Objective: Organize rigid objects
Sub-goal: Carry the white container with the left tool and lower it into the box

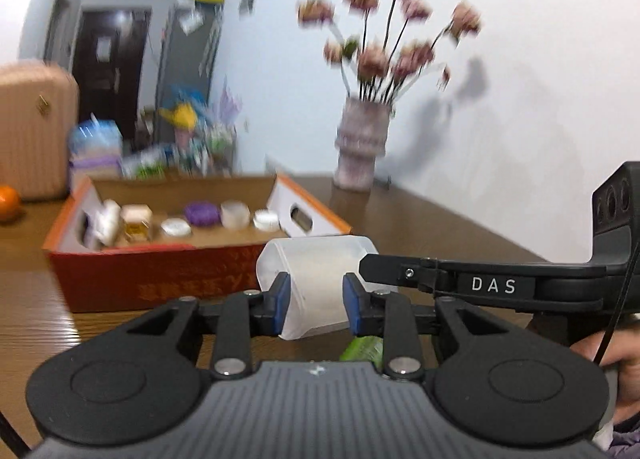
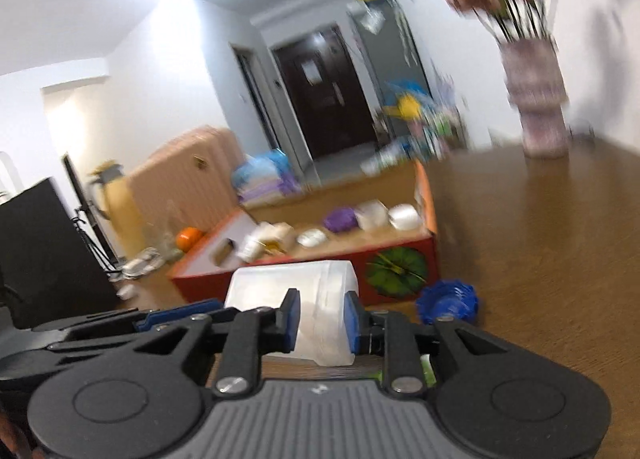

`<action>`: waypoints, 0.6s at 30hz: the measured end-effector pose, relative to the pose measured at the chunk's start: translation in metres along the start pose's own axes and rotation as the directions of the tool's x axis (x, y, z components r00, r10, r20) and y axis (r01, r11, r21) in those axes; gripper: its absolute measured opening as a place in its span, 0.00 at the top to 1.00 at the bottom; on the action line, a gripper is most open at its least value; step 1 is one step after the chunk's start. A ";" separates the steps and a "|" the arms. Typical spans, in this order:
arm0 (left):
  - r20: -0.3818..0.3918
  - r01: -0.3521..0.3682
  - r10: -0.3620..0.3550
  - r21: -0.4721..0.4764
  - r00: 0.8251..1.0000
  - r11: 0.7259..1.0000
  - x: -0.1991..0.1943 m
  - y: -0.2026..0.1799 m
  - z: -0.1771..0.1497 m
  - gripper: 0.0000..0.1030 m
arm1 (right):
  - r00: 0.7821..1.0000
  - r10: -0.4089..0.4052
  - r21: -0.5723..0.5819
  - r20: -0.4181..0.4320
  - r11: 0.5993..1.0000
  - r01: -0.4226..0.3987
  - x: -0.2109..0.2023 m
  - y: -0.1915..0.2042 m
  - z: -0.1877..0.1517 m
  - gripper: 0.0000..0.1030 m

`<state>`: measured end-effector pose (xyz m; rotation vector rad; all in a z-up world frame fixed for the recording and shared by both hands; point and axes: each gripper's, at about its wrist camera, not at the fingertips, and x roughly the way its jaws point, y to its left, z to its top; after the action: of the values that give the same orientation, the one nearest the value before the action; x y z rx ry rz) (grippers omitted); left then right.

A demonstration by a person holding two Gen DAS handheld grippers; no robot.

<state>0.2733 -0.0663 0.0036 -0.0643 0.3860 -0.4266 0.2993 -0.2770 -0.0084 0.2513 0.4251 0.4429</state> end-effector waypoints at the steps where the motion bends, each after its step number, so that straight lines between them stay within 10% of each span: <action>1: 0.023 -0.016 0.016 0.009 1.000 1.000 -0.015 -0.005 -0.003 0.72 | 1.000 0.006 -0.027 0.025 1.000 -0.005 -0.012 0.013 -0.003 0.78; 18: 0.182 -0.050 0.049 0.000 0.982 0.999 -0.171 -0.027 -0.033 0.72 | 0.986 0.050 -0.069 0.158 0.997 -0.039 -0.124 0.115 -0.053 0.77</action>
<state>0.1070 -0.0197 0.0370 -0.0878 0.2064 -0.3691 0.1331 -0.2258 0.0242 0.2314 0.2483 0.4758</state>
